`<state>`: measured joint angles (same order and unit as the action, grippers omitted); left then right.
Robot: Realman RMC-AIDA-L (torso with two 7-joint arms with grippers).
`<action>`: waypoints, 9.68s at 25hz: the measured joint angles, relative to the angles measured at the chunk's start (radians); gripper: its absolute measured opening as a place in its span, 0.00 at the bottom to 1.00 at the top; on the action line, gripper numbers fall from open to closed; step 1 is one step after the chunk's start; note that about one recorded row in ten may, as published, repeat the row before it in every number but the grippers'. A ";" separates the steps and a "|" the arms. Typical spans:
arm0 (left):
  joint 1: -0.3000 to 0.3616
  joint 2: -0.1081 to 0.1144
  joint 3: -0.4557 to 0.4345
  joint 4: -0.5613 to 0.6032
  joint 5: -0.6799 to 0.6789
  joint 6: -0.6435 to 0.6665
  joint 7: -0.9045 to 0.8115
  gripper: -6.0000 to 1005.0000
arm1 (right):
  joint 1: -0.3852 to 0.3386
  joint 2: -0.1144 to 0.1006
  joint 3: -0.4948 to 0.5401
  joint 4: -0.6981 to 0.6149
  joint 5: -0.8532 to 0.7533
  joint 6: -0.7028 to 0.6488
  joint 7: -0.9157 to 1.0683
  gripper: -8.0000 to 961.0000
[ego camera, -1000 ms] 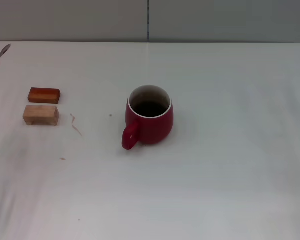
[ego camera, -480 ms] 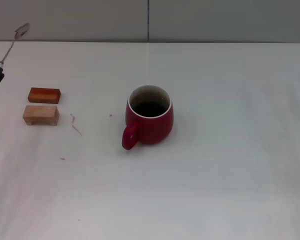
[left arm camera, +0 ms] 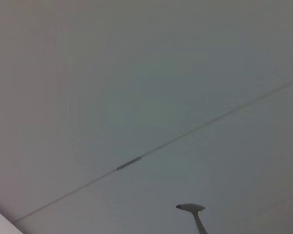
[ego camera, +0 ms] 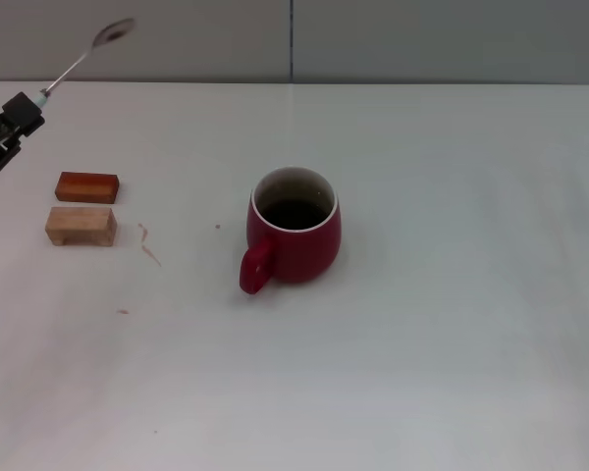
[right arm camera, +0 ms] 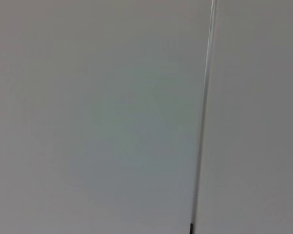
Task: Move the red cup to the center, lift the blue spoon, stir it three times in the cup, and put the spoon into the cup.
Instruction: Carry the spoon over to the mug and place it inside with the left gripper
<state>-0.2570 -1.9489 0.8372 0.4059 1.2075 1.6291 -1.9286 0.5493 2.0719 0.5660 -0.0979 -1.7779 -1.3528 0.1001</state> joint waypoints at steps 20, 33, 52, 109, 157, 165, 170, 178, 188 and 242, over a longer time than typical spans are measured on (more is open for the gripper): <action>-0.172 -0.009 -0.041 0.522 0.456 0.089 -0.182 0.17 | -0.052 0.005 -0.004 0.026 0.000 -0.009 -0.001 0.79; -0.283 -0.048 -0.033 0.739 0.783 0.108 -0.225 0.17 | -0.080 0.005 0.000 0.091 0.000 -0.014 -0.127 0.79; -0.386 -0.108 0.048 0.895 1.078 0.147 -0.221 0.17 | -0.091 0.005 0.028 0.124 0.000 -0.014 -0.172 0.79; -0.541 -0.128 0.516 0.984 1.365 0.031 -0.280 0.17 | -0.114 0.002 0.052 0.138 0.000 -0.025 -0.172 0.79; -0.531 -0.127 0.631 0.988 1.421 -0.064 -0.304 0.17 | -0.137 0.005 0.052 0.142 0.000 -0.049 -0.171 0.79; -0.519 -0.124 0.627 1.041 1.439 0.008 -0.305 0.17 | -0.137 0.005 0.052 0.142 0.000 -0.051 -0.171 0.79; -0.518 -0.124 0.629 1.064 1.429 0.041 -0.305 0.18 | -0.137 0.005 0.052 0.143 0.000 -0.051 -0.171 0.79; -0.519 -0.127 0.637 1.063 1.356 0.065 -0.293 0.18 | -0.137 0.005 0.052 0.146 0.000 -0.051 -0.171 0.79; -0.515 -0.130 0.664 1.048 1.323 -0.019 -0.301 0.19 | -0.139 0.005 0.052 0.147 0.000 -0.051 -0.171 0.79; -0.481 -0.125 0.738 1.001 1.427 -0.154 -0.357 0.22 | -0.141 0.002 0.052 0.149 0.000 -0.063 -0.170 0.79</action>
<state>-0.7376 -2.0740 1.5750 1.4073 2.6347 1.4753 -2.2856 0.4080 2.0739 0.6182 0.0506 -1.7778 -1.4160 -0.0695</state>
